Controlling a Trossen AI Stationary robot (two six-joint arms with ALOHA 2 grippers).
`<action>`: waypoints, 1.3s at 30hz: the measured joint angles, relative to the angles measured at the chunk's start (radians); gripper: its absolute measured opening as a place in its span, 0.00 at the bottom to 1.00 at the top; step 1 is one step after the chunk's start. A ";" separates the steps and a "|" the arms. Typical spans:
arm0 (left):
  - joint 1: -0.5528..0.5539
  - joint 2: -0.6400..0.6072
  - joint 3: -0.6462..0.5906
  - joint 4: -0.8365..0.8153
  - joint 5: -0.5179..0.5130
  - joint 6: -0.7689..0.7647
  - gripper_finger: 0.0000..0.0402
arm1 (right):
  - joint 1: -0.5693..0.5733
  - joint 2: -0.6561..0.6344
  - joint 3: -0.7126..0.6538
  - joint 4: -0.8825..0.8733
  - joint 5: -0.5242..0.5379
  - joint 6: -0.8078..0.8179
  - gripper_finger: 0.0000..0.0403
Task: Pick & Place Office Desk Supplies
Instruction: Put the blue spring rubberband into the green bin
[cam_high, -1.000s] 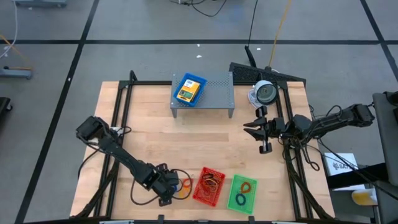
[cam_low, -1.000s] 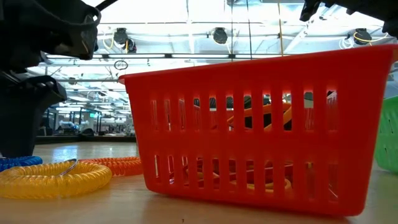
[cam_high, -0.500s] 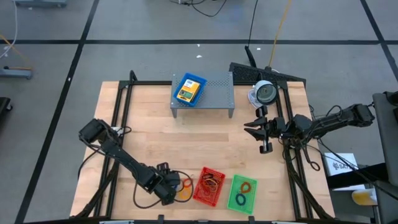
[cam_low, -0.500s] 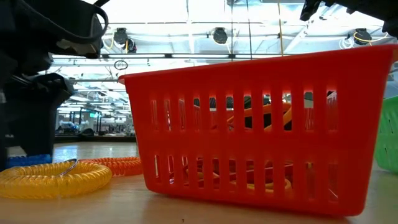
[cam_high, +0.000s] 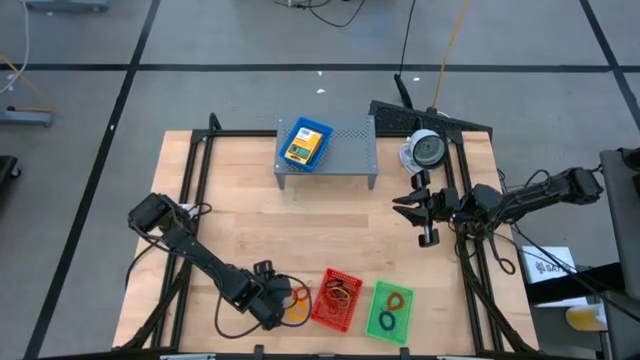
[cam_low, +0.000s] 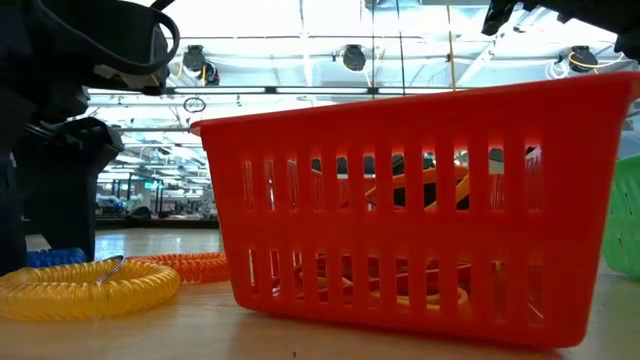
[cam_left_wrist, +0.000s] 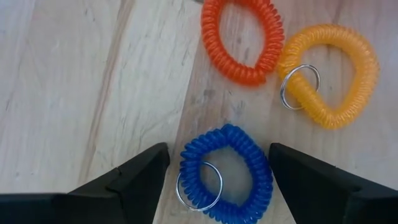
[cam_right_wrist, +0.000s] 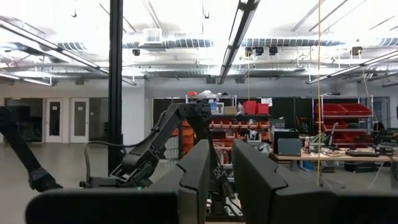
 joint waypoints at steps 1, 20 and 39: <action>0.000 -0.002 0.000 -0.003 0.000 -0.006 0.71 | 0.000 0.000 0.000 0.000 0.000 0.007 0.14; 0.055 0.004 0.151 -0.198 0.023 0.128 0.05 | 0.000 0.000 0.000 0.006 -0.016 0.012 0.14; 0.120 -0.008 0.500 -0.599 -0.188 0.252 0.04 | 0.000 -0.034 0.000 -0.005 -0.130 -0.023 0.14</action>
